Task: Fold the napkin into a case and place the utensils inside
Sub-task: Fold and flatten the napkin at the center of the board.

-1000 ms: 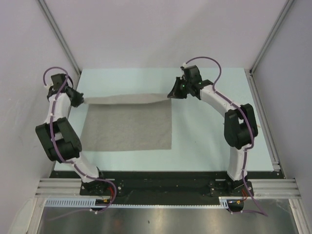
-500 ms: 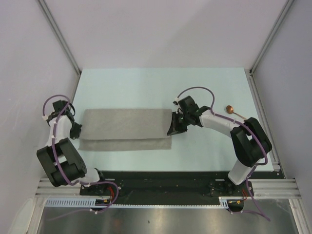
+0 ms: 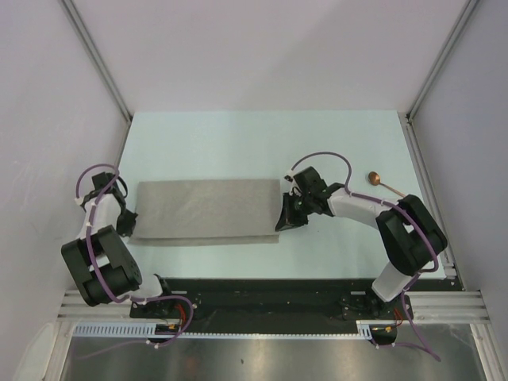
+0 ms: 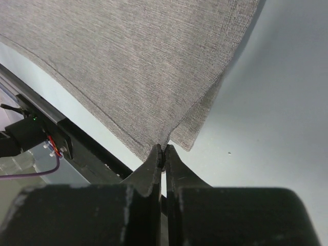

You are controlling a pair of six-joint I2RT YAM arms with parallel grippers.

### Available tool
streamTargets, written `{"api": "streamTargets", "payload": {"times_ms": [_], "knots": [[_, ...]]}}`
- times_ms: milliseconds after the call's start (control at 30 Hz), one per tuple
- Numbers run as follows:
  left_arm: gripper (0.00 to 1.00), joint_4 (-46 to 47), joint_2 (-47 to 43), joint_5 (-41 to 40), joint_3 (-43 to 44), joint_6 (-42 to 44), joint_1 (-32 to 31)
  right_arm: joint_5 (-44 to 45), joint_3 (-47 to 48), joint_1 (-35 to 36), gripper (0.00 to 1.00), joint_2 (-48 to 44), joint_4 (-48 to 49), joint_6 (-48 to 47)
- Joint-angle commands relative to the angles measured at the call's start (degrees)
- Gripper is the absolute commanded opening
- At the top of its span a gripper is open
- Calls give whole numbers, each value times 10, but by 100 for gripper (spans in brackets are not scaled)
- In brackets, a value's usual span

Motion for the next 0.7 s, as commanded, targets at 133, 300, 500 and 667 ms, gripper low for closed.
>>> {"api": "streamTargets", "payload": {"times_ms": [133, 300, 500, 667], "knots": [[0, 17, -12, -35, -13, 16, 3, -15, -28, 15, 0, 8, 35, 14], [0, 10, 5, -37, -10, 13, 3, -18, -28, 20, 0, 17, 42, 16], [0, 13, 17, -43, -18, 8, 3, -24, -28, 19, 0, 37, 45, 14], [0, 11, 28, -47, -19, 6, 3, -23, -31, 19, 0, 51, 52, 16]]}}
